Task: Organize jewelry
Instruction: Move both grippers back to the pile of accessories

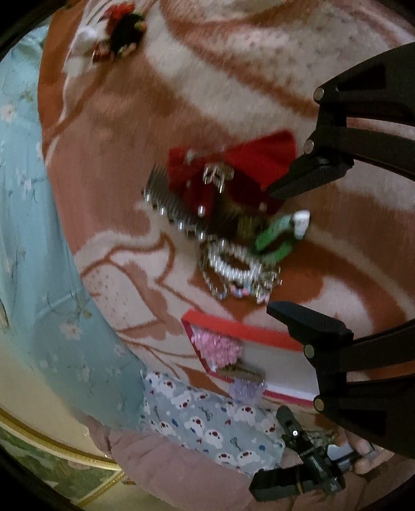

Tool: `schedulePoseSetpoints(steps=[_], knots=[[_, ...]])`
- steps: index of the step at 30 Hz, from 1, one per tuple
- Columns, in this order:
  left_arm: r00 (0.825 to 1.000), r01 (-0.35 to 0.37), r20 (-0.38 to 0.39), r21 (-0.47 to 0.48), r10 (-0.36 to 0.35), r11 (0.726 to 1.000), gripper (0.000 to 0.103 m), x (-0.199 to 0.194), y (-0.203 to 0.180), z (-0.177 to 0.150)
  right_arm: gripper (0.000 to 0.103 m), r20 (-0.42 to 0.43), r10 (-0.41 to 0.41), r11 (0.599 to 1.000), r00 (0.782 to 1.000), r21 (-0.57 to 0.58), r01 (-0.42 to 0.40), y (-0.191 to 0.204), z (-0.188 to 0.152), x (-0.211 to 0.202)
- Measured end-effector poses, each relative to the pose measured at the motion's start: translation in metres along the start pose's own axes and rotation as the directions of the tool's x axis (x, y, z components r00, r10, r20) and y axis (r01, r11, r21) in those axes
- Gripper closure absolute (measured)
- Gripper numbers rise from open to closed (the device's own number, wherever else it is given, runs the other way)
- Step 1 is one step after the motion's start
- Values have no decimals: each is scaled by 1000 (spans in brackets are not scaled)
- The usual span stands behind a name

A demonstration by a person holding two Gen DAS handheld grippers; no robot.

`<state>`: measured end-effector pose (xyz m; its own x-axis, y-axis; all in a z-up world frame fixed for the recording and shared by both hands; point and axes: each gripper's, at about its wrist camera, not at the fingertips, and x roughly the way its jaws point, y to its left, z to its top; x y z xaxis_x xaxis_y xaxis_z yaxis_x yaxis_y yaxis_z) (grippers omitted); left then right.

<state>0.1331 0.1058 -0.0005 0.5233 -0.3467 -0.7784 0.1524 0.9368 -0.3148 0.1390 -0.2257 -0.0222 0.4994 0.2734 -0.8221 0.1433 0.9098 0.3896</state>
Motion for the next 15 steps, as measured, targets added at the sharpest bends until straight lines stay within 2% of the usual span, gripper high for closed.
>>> schedulePoseSetpoints(steps=[7,15], knots=[[999,38,-38,49,-36,998,26,28,-36,6,35,18,-54,998,998,21,54,-25,0,-5],[997,34,-69,87,-28,996,26,64,-67,17,35,8,-115,993,993,11,115,-40,8,12]])
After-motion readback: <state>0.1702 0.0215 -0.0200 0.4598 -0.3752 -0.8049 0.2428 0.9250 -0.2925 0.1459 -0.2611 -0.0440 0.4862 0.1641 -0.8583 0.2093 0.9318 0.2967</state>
